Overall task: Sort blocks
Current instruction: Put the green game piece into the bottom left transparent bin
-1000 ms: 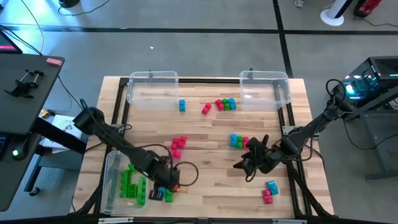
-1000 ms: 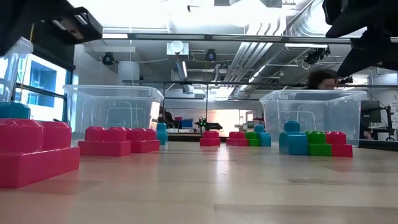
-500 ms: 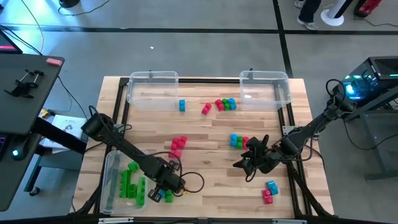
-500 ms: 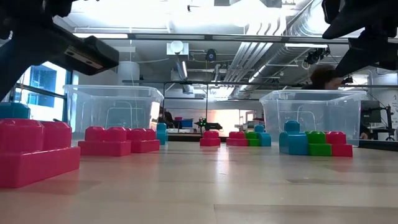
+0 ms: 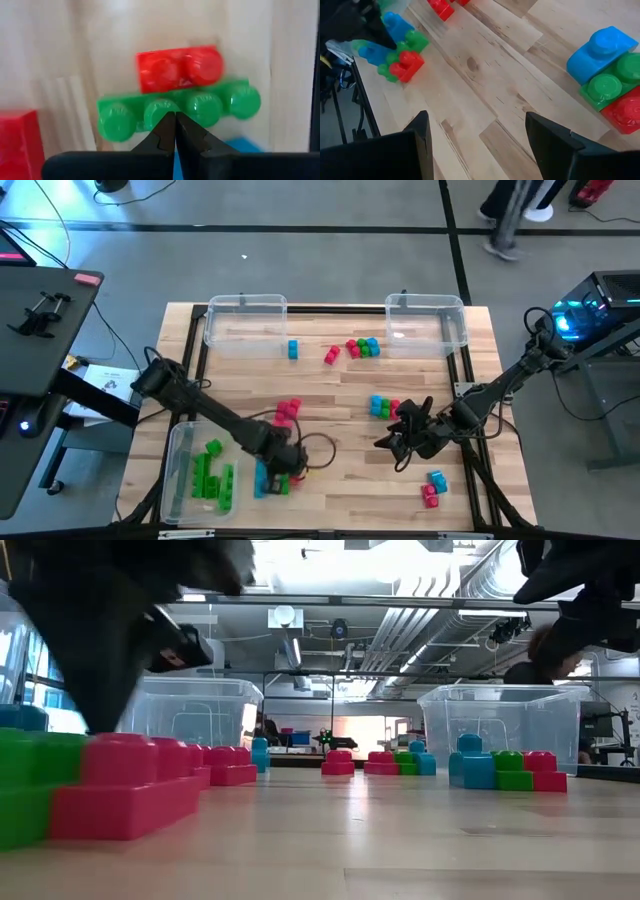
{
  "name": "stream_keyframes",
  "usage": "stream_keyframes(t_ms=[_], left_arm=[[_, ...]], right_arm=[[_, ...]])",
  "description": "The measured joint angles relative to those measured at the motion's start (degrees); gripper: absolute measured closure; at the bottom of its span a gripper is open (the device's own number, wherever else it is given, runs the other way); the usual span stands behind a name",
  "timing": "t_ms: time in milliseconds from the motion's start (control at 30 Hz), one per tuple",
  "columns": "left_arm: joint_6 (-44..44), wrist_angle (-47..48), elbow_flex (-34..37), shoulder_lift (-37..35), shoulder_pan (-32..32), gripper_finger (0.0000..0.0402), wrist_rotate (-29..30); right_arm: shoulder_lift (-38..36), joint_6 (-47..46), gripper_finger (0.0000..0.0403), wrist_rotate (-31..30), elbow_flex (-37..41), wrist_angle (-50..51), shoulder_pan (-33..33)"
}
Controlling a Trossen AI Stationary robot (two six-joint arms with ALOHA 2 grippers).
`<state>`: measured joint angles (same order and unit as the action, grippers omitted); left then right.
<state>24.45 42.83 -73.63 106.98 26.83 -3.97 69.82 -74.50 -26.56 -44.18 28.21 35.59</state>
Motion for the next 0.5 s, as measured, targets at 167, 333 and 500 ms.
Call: stream_keyframes(t_ms=[167,333,500], left_arm=[[15.83,-0.02,0.02,0.0,-3.52,0.0401,0.03],[23.87,0.0,0.02,-0.04,-6.38,0.0401,-2.97],[28.53,1.35,-1.16,-3.54,-7.85,0.0401,-4.49]], right_arm=[[0.0,0.0,0.0204,-0.18,0.0,0.0,0.0],[0.0,0.0,0.0204,-0.18,0.0,-0.02,0.0],[0.04,0.0,0.0204,-0.16,0.02,0.07,0.0]])
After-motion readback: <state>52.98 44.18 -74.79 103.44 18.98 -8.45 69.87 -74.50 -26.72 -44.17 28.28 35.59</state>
